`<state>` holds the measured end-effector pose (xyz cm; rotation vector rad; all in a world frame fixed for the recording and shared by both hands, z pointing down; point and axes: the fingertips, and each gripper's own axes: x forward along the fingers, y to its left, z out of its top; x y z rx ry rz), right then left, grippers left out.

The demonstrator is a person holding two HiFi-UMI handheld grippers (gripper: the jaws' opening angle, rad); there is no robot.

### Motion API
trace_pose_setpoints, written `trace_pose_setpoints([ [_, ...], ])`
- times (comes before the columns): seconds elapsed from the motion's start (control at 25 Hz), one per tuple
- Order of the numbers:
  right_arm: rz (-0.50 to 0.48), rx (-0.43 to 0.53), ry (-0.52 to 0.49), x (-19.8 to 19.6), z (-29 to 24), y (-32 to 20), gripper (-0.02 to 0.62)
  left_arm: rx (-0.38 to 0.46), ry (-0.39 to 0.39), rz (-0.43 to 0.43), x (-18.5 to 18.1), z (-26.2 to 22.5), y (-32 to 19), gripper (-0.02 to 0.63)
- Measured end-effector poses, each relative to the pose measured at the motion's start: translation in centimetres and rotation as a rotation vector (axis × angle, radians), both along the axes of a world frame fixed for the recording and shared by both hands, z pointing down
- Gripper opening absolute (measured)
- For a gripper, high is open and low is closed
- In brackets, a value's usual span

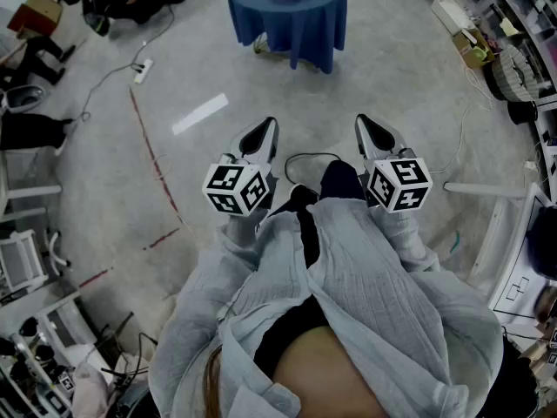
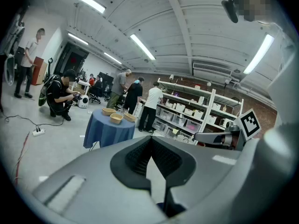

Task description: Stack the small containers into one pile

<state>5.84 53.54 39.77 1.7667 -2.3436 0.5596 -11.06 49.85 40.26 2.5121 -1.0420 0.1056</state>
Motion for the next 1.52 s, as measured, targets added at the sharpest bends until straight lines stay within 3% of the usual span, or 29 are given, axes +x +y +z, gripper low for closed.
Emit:
trace_pose_setpoints([
  [0.52, 0.027, 0.002, 0.060, -1.2, 0.3, -0.6, 0.009, -0.018, -0.003, 0.004, -0.9, 0.7, -0.2, 0.014],
  [0.6, 0.019, -0.006, 0.052, -1.5, 0.5, -0.6, 0.164, -0.022, -0.001, -0.003, -1.2, 0.9, -0.1, 0.014],
  [0.64, 0.014, -0.010, 0.047, -1.7, 0.6, -0.7, 0.205, -0.024, 0.000, -0.007, -1.3, 1.0, -0.1, 0.014],
  [1.12, -0.016, -0.031, 0.041, -2.4, 1.3, -3.0, 0.184, -0.055, -0.015, -0.064, -2.9, 2.3, -1.8, 0.014],
  [1.52, -0.044, -0.035, 0.029, -1.0, 1.3, -11.0, 0.186, -0.043, -0.035, -0.095, -1.6, 1.7, -9.3, 0.014],
])
